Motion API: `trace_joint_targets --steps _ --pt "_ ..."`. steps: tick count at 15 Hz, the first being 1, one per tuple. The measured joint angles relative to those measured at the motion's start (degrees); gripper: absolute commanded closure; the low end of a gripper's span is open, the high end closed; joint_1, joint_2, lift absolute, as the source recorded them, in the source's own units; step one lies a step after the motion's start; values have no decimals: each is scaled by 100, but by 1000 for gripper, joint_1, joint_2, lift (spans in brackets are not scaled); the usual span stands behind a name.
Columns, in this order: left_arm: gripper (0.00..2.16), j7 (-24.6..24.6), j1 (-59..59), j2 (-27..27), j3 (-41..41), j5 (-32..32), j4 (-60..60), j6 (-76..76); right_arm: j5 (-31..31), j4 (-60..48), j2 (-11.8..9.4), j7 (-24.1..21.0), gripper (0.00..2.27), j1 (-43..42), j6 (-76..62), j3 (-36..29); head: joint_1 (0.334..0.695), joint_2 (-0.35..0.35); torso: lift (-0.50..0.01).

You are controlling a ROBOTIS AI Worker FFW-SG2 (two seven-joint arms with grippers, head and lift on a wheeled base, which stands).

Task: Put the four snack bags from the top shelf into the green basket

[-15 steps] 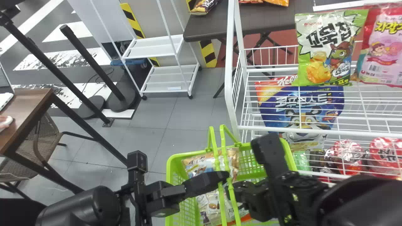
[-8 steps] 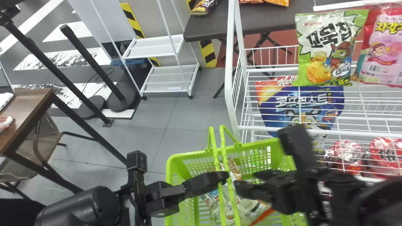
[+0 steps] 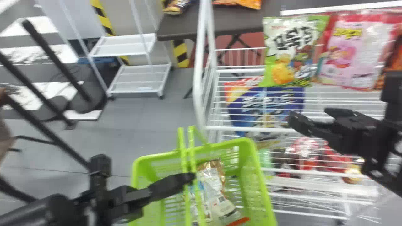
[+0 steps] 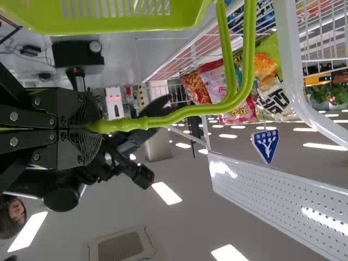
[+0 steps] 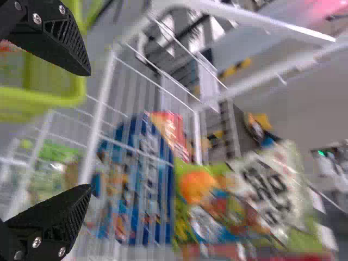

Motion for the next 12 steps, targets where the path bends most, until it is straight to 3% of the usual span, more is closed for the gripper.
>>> trace_joint_targets --steps 1,4,12 --pt "2142 0 11 0 1 4 1 0 136 267 0 -24 70 -237 -283 -41 695 86 0" --pt "2142 0 37 2 9 8 6 0 465 1213 10 -139 80 -915 -1013 27 695 56 0" --pt "2142 0 41 40 27 33 33 0 978 4534 110 -707 154 -2702 -3072 761 695 77 0"
